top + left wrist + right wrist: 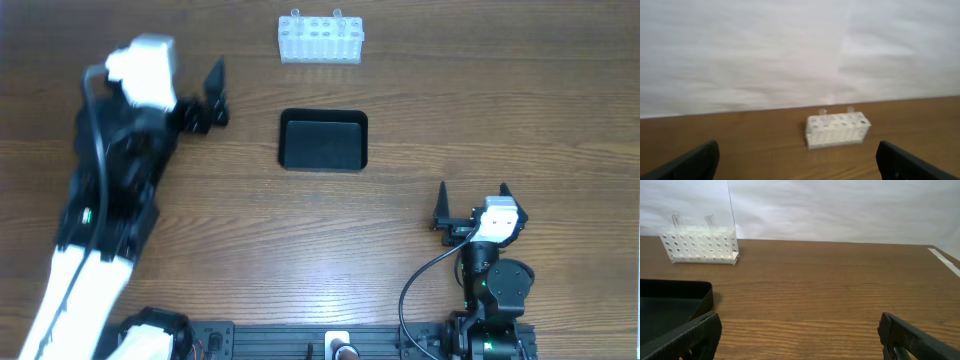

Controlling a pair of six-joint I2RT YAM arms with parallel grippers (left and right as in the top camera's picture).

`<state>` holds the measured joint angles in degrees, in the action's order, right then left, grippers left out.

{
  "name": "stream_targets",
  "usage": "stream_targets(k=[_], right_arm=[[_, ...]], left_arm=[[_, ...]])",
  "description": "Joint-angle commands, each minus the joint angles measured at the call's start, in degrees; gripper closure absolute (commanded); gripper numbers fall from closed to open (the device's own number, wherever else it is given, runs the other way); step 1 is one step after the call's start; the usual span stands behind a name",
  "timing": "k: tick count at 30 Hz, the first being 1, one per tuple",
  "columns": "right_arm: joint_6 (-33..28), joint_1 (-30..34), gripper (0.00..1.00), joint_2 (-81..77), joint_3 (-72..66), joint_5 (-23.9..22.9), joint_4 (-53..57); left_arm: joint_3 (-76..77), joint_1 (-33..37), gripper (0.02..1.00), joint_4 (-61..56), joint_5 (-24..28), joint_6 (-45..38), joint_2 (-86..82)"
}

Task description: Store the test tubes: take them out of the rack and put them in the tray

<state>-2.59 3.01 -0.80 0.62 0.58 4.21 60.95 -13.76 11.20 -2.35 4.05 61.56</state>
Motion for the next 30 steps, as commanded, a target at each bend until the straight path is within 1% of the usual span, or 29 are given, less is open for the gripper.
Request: stream_targets(k=[1,3,7,10,15,20,26,30], right_arm=[[-0.07,0.07,0.009,0.52,-0.31,0.87,0.11],[-0.07,0.07,0.009,0.52,-0.31,0.87,0.13],[-0.07,0.07,0.007,0.52,-0.31,0.87,0.13],[-0.07,0.07,0.009,0.52,-0.31,0.87,0.11],[-0.07,0.07,0.007,0.52,-0.31,0.87,0.13],[-0.07,0.07,0.007,0.52,-0.31,0.87,0.11],[-0.07,0.07,0.007,0.52,-0.31,0.87,0.13],[-0.07,0.07,0.007,0.52,-0.31,0.87,0.13]], left_arm=[[12.72,-3.15,0.020,3.06,0.35,-0.15,12.44],[17.46,-4.37,0.020,3.39,0.04,1.16,18.14],[26.99,-6.23,0.020,5.70,-1.27,10.45,30.08],[32.30,-7.04,0.023,7.65,-2.10,13.84,37.48],[38.38,-8.00,0.020,8.46,-2.08,13.84,47.17],[47.84,-8.26,0.023,12.94,-2.12,13.81,57.94],[54.36,-8.26,0.023,14.38,-2.38,12.63,65.61],[55.76,-8.26,0.023,14.38,-5.22,12.63,68.41]])
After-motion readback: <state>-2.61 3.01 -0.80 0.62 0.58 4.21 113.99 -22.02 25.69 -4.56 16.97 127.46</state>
